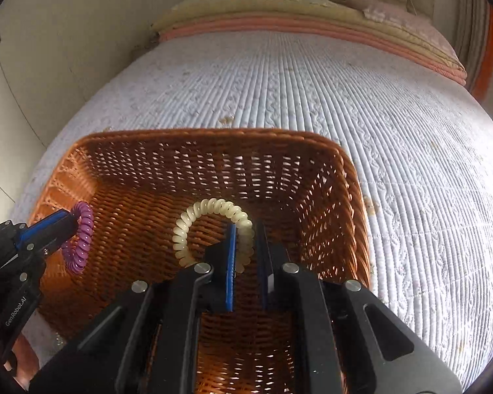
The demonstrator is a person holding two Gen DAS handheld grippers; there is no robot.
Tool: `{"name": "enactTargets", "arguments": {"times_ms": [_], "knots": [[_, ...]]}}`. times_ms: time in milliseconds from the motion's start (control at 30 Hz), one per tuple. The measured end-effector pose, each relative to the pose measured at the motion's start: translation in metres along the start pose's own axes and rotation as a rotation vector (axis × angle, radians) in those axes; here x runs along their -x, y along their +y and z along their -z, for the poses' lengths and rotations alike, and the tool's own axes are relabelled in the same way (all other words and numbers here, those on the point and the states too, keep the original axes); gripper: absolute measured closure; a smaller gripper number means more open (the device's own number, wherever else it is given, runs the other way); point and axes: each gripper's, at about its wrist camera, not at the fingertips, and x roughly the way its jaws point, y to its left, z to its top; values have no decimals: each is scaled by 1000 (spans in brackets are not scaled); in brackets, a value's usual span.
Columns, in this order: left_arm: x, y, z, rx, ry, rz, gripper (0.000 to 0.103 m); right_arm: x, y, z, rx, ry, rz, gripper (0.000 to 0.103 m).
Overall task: Organize jewelry
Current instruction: 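Carry both hair ties into the basket and open both tools, then grasp the black watch with the left tool while the right tool grasps the bead bracelet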
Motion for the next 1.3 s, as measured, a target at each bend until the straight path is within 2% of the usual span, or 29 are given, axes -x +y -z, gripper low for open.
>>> {"name": "enactTargets", "arguments": {"times_ms": [133, 200, 233, 267, 333, 567, 633, 700, 833, 967, 1167, 1300], "knots": [[-5, 1, 4, -3, 17, -6, 93, 0, 3, 1, 5, 10, -1, 93], [-4, -2, 6, -11, 20, -19, 92, 2, 3, 4, -1, 18, -27, 92], [-2, -2, 7, -14, 15, -23, 86, 6, 3, 5, -5, 21, -48, 91], [5, -3, 9, -15, 6, -12, 75, 11, 3, 9, -8, 15, -59, 91], [26, -1, 13, -6, -32, 10, 61, 29, 3, 16, -7, -15, -66, 84], [117, 11, 32, 58, -166, 98, 60, 113, 2, 46, 6, -135, -130, 71], [143, 9, 41, 71, -199, 126, 60, 137, 4, 62, 3, -170, -160, 57], [163, 6, 50, 73, -220, 136, 60, 154, 4, 84, 24, -207, -179, 56], [186, -3, 73, 49, -238, 133, 57, 159, 7, 121, 55, -244, -131, 56], [188, -9, 94, 60, -225, 171, 48, 138, 1, 145, 12, -199, -127, 56], [146, -13, 117, 111, -107, 225, 47, 95, 6, 157, 3, -125, -86, 56], [113, -14, 127, 150, -37, 229, 48, 79, 8, 167, -2, -92, -90, 64]]}}
